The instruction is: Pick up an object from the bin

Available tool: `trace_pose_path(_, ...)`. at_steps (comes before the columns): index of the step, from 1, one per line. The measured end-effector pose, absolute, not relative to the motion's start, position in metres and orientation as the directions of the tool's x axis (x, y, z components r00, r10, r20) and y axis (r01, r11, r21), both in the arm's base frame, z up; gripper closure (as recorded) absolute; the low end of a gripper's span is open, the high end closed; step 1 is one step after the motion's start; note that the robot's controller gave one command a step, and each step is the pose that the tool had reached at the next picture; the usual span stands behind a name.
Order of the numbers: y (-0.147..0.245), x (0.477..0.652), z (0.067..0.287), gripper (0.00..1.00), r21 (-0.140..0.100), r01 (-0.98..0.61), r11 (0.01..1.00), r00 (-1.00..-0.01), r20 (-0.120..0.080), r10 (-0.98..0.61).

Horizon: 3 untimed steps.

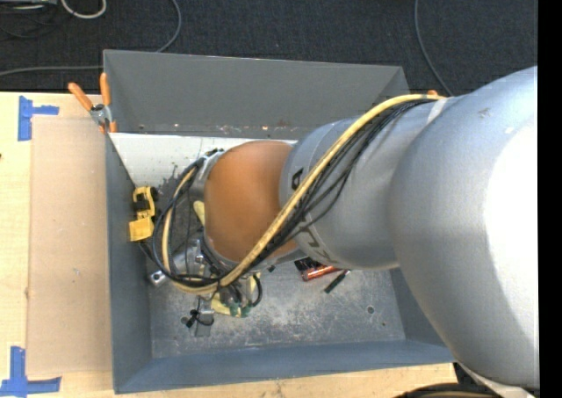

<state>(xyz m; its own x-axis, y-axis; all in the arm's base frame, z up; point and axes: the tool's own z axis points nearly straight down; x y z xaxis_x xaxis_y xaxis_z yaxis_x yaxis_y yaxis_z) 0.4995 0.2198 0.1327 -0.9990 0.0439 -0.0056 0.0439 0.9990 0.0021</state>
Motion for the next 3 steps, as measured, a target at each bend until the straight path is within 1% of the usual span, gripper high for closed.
trace_pose_path(1,0.152,0.501,0.099,0.00,-0.006,-0.007,1.000,-1.000,0.017,-0.006)
trace_pose_path(2,0.177,0.571,0.070,0.00,0.004,0.045,0.999,-0.999,-0.004,0.045)
trace_pose_path(3,0.154,0.513,0.069,1.00,-0.004,-0.060,0.998,-0.998,0.018,-0.060)
